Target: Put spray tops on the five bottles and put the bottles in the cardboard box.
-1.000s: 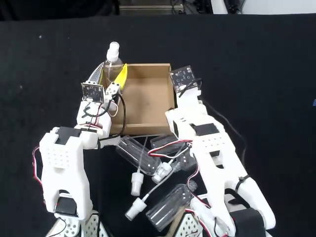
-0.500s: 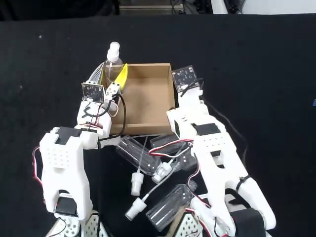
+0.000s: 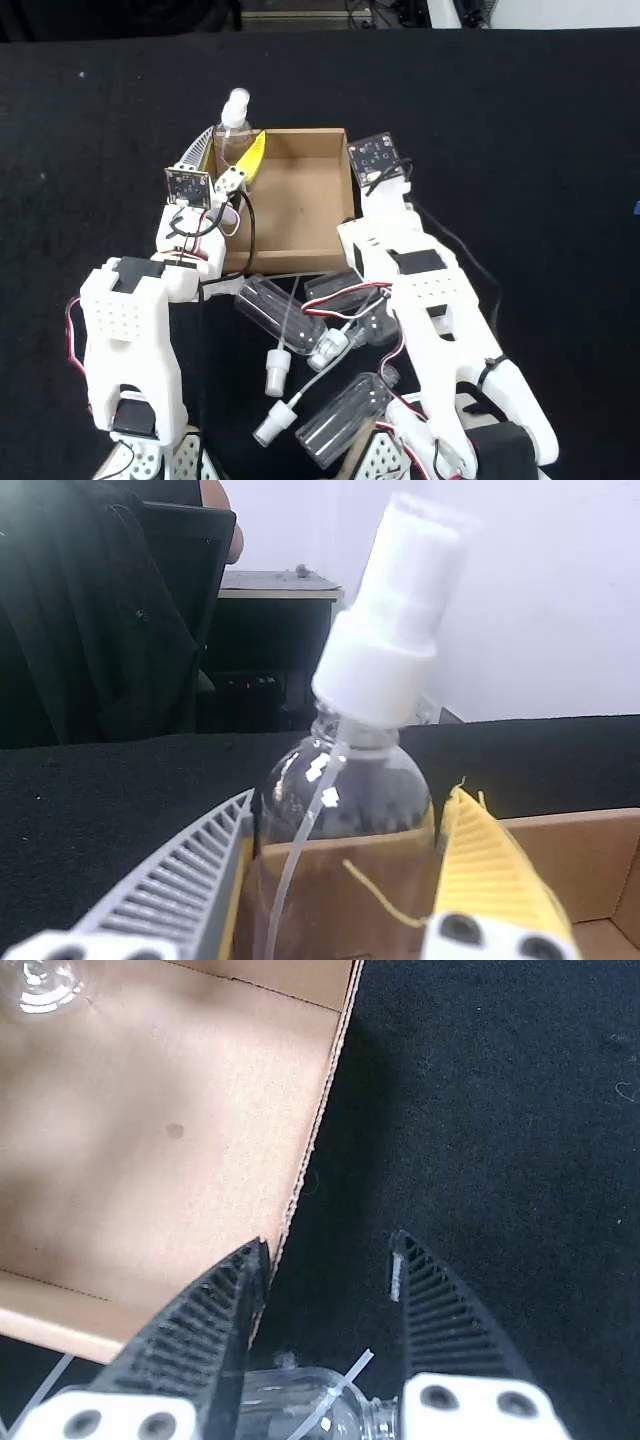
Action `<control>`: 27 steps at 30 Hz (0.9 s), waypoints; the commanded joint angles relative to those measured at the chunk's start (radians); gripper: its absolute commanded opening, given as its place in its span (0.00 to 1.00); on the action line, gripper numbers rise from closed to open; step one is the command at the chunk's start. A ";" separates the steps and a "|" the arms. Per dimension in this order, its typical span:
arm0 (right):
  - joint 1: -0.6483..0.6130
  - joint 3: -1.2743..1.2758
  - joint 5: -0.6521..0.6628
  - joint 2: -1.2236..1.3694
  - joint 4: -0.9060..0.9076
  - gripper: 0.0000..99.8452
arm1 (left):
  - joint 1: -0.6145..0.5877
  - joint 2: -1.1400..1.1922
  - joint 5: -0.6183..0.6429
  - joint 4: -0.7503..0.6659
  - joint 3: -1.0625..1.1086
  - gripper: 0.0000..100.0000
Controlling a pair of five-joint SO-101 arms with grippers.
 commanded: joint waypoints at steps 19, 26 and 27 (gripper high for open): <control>0.029 -0.007 0.000 -0.047 -0.028 0.18 | -0.019 -0.015 0.006 0.028 -0.067 0.26; 0.029 -0.007 0.000 -0.047 -0.028 0.18 | -0.021 -0.015 0.012 0.084 -0.076 0.32; 0.029 -0.007 0.000 -0.047 -0.028 0.18 | -0.021 -0.015 0.012 0.084 -0.076 0.32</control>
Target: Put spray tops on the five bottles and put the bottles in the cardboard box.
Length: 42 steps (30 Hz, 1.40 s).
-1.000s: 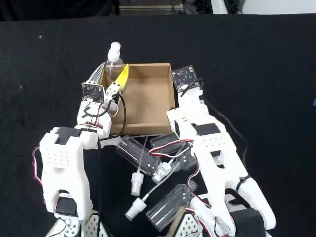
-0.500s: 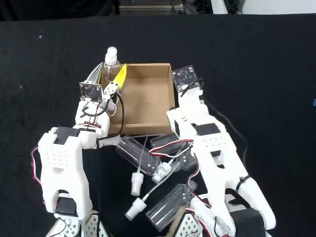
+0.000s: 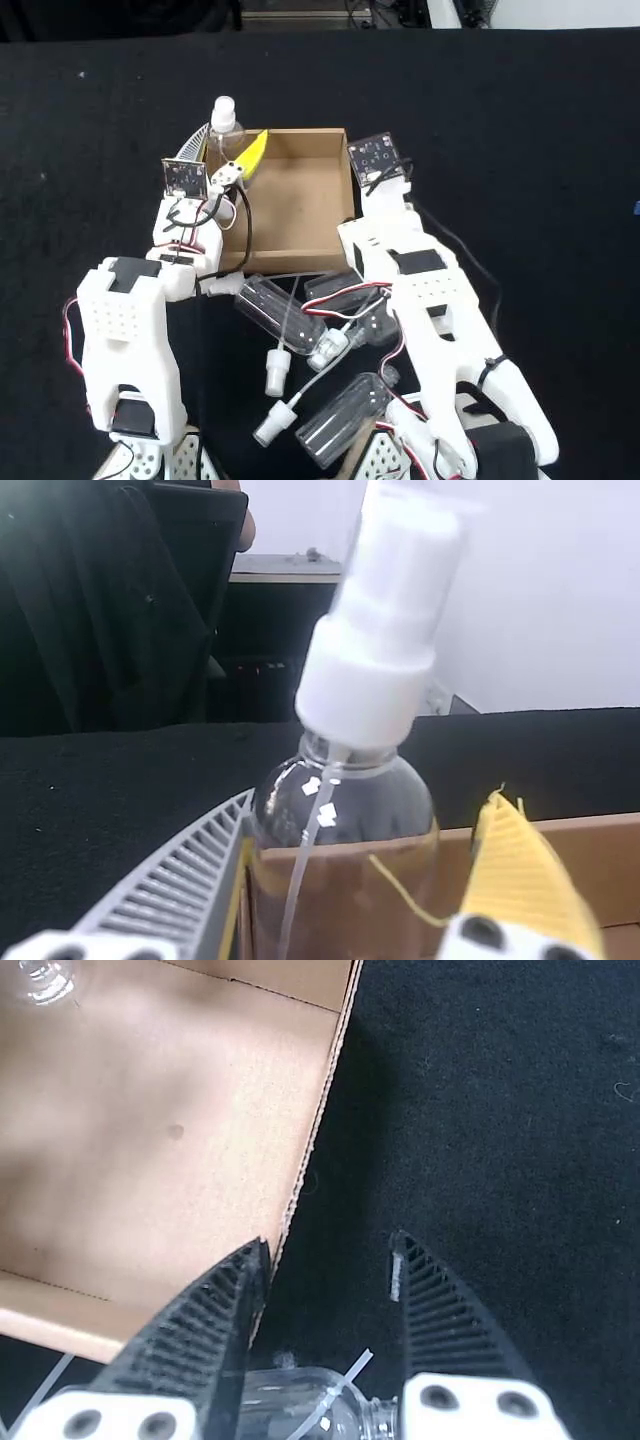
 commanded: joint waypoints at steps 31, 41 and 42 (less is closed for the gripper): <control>0.031 -0.005 0.002 -0.047 -0.021 0.18 | -0.007 -0.925 0.005 0.927 0.203 0.33; 0.031 0.008 0.002 -0.047 -0.028 0.18 | -0.042 -1.329 0.005 1.637 0.165 0.33; 0.031 0.008 0.002 -0.047 -0.028 0.18 | -0.048 -1.366 0.003 1.691 0.156 0.33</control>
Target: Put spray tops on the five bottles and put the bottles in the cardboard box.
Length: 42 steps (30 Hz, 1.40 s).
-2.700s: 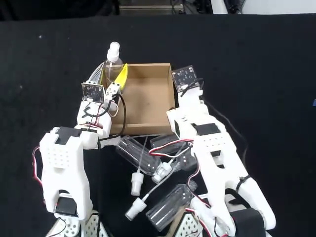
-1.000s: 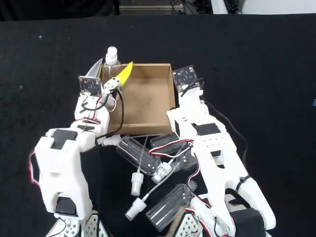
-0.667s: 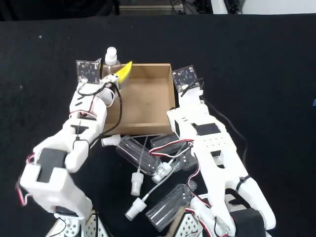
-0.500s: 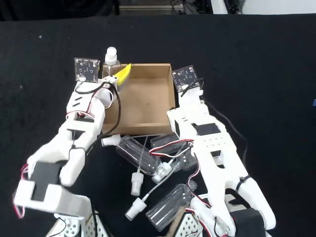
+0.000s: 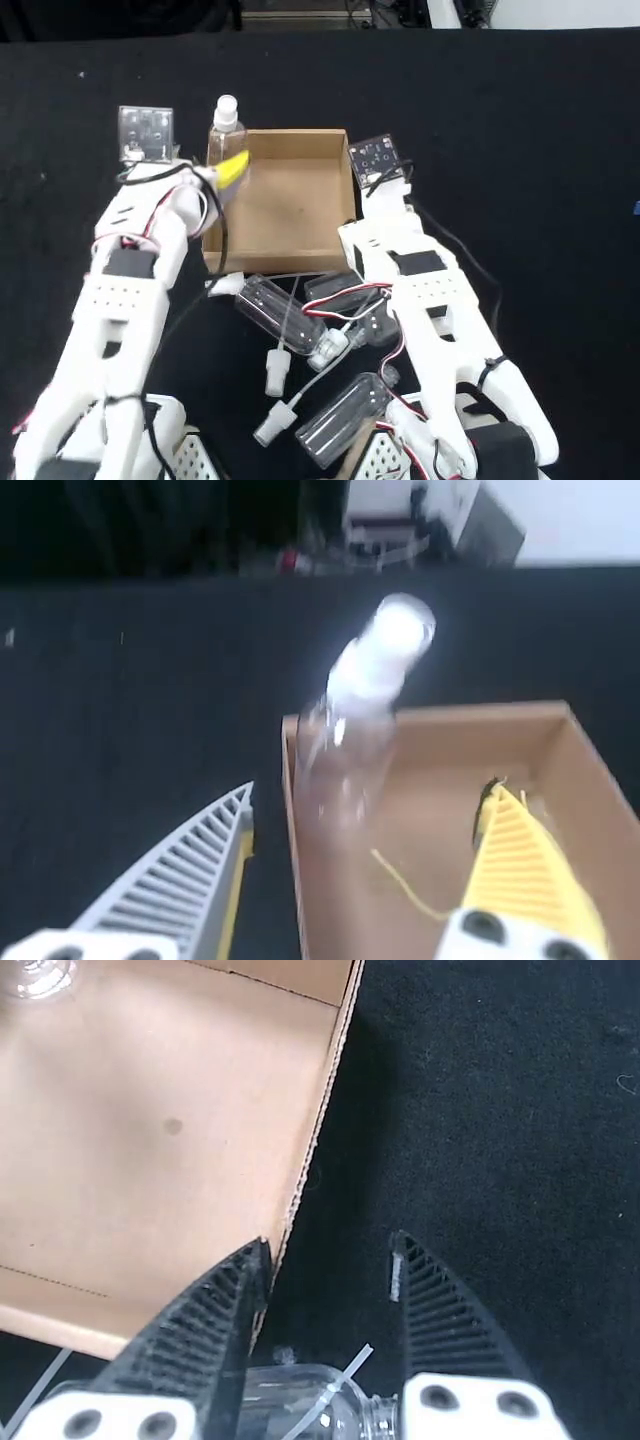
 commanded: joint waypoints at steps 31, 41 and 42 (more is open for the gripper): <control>0.209 -0.061 -0.009 -0.048 0.035 0.18 | 0.371 -0.133 -0.207 0.962 -0.209 0.33; 0.121 -0.039 -0.006 -0.054 0.035 0.18 | 0.137 -0.130 -0.198 0.954 -0.257 0.33; 0.112 -0.039 -0.006 -0.051 0.037 0.18 | 0.114 -0.124 -0.196 0.954 -0.266 0.33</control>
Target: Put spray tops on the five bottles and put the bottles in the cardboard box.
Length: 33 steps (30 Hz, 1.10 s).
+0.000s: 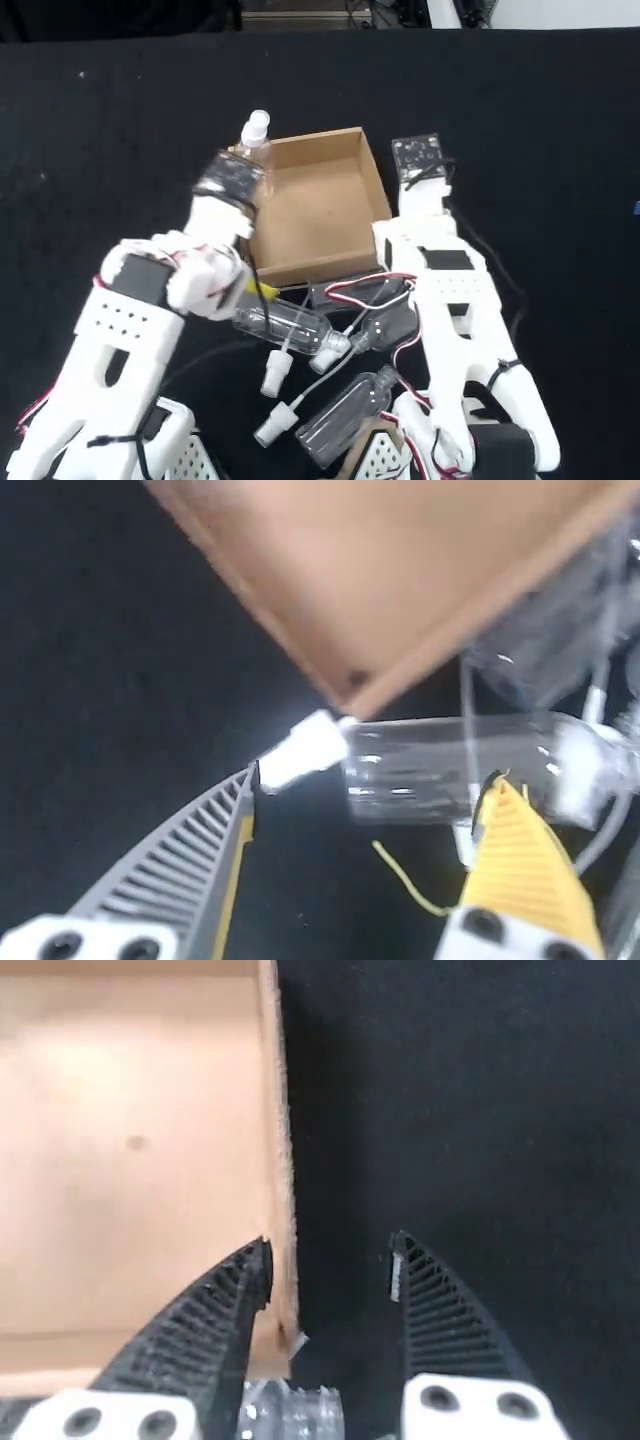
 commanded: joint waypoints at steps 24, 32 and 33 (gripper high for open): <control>-0.273 -0.013 -0.127 -0.047 0.000 0.18 | -0.384 0.003 0.012 -0.054 -0.042 0.33; -0.275 -0.012 -0.127 -0.047 -0.018 0.18 | -0.384 0.003 0.012 -0.052 -0.042 0.33; -0.275 -0.007 -0.127 -0.047 -0.031 0.18 | -0.384 0.003 0.012 -0.052 -0.042 0.33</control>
